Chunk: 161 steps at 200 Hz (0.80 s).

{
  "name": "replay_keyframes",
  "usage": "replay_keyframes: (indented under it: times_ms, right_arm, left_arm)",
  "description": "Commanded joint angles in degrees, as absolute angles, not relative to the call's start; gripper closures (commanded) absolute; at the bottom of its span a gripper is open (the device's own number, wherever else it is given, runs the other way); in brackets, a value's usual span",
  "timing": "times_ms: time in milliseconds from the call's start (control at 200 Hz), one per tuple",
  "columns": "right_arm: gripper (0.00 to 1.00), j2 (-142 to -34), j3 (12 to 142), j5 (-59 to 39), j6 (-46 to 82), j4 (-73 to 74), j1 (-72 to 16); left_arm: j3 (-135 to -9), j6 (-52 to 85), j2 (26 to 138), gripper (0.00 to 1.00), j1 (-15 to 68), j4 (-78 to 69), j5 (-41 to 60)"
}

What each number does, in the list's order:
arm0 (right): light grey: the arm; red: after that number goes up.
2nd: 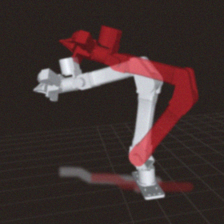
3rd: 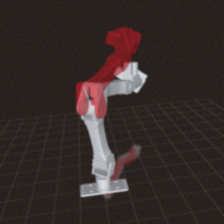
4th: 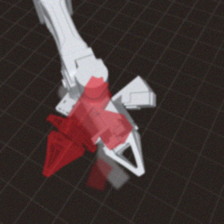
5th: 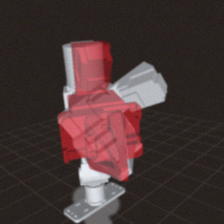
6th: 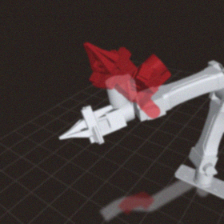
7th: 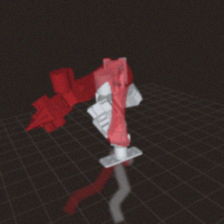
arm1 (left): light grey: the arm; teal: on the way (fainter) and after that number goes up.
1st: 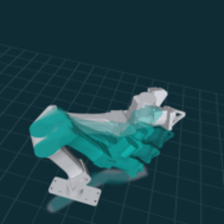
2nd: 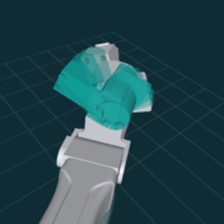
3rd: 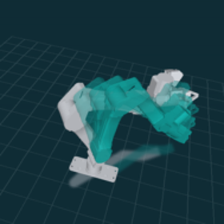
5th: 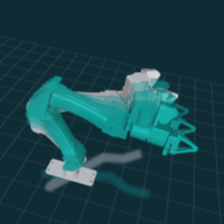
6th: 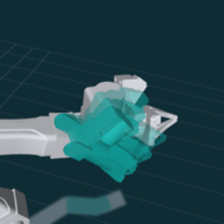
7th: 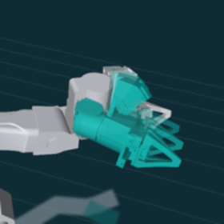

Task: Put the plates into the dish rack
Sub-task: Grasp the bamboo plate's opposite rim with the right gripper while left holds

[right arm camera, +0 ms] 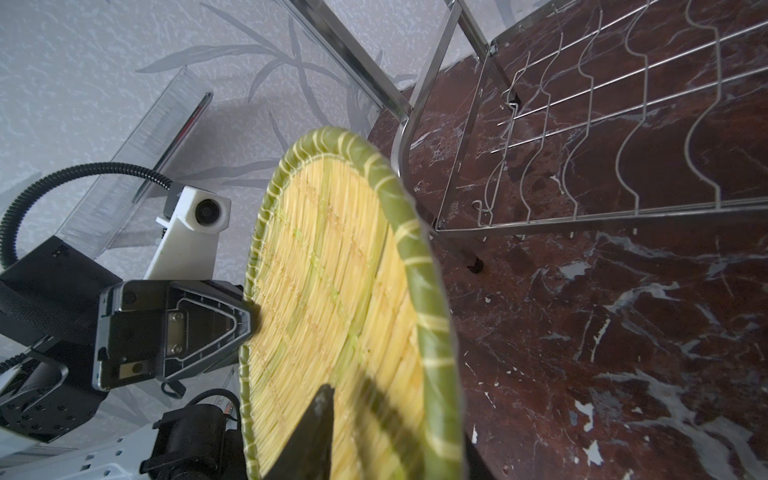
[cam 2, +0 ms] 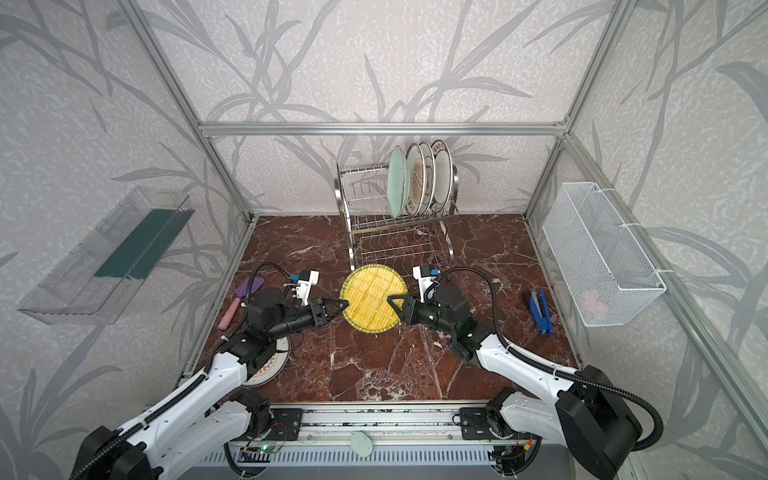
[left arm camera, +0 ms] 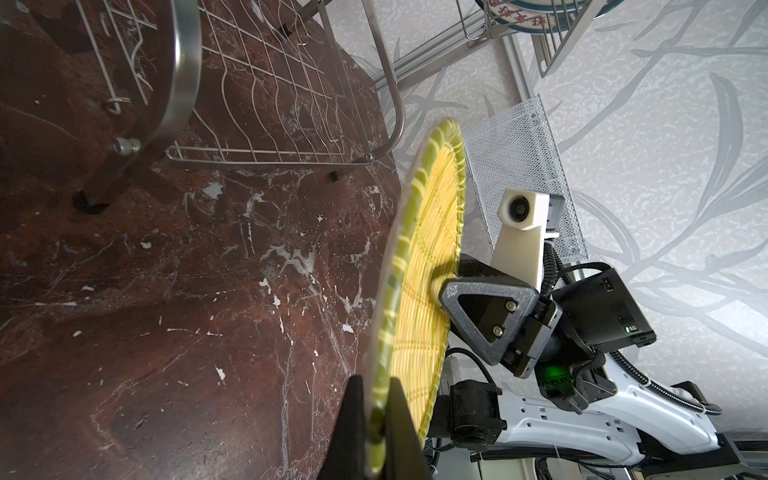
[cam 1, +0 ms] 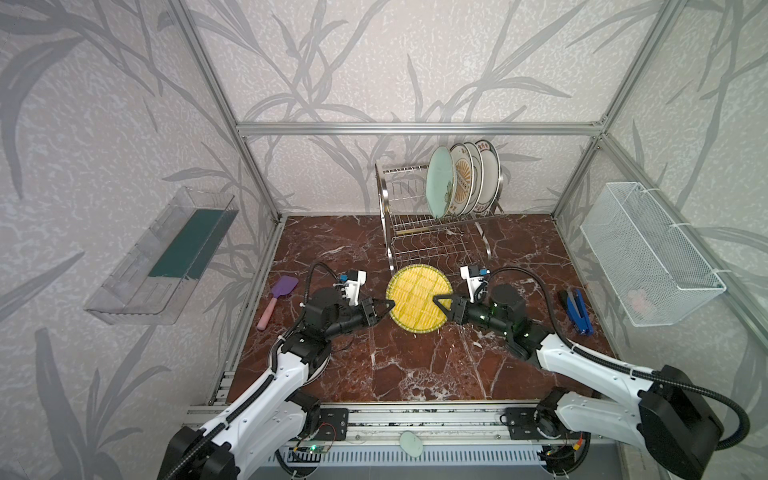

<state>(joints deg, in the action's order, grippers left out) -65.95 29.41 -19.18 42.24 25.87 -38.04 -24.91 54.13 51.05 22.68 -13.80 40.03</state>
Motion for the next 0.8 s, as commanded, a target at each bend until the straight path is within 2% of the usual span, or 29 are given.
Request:
replay_keyframes:
  times_ms: [0, 250, 395, 800]
  right_arm:
    - [0.69, -66.4, 30.9, -22.4, 41.9, 29.7, -38.5]
    - [0.85, -66.4, 30.9, -22.7, 41.9, 29.8, -38.5]
    - [1.0, -66.5, 31.0, -22.8, 41.8, 29.7, -38.5]
    - [1.0, -64.2, 30.9, -21.3, 41.7, 28.3, -38.4]
  left_arm:
    - [-25.0, 54.7, 51.1, 1.0, 23.2, -17.5, 40.4]
    - [-25.1, 54.5, 51.2, 1.0, 23.2, -17.2, 39.7]
    - [-25.1, 54.6, 51.1, 1.0, 23.3, -17.1, 39.3]
    - [-26.4, 52.1, 48.1, 1.0, 23.3, -10.6, 35.4]
